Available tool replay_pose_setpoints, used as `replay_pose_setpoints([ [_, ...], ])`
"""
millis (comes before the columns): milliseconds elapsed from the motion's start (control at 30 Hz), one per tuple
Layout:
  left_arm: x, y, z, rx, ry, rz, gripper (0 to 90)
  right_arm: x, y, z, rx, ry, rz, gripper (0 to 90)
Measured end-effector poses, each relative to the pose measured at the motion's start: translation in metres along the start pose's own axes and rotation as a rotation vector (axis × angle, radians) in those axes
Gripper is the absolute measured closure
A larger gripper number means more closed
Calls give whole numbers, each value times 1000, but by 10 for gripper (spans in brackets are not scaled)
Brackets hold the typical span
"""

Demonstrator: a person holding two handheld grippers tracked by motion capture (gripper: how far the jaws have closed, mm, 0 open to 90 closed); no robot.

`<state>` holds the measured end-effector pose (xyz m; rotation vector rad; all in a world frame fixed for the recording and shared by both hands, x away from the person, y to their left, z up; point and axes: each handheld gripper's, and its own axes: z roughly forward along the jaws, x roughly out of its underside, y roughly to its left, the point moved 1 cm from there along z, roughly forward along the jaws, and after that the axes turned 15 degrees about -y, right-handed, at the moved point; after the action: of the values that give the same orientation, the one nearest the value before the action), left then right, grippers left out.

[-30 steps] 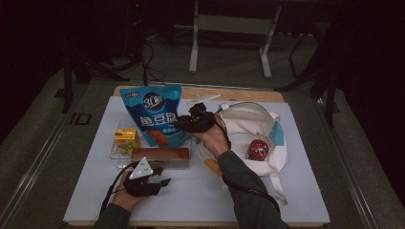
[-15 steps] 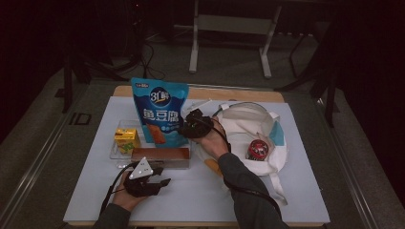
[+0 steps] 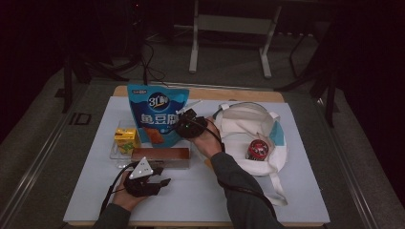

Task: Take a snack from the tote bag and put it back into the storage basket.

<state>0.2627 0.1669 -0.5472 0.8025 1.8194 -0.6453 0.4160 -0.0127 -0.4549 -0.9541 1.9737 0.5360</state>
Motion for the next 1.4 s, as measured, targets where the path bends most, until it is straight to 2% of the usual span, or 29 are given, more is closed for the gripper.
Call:
replay_pose_setpoints([
  [300, 0, 0, 0, 3, -4, -1, 476, -8, 21, 18, -26, -3, 2, 707],
  [533, 0, 0, -1, 3, -5, 0, 475, -9, 23, 19, -30, 1, -1, 696],
  [833, 0, 1, 0, 1, -5, -2, 475, -11, 13, -3, -50, -43, 16, 705],
  [1133, 0, 1, 0, 2, -4, -8, 474, -19, 7, -24, -53, -71, -18, 705],
  [1400, 0, 1, 0, 2, -2, -5, 474, -23, 3, -38, -52, -90, -22, 705],
])
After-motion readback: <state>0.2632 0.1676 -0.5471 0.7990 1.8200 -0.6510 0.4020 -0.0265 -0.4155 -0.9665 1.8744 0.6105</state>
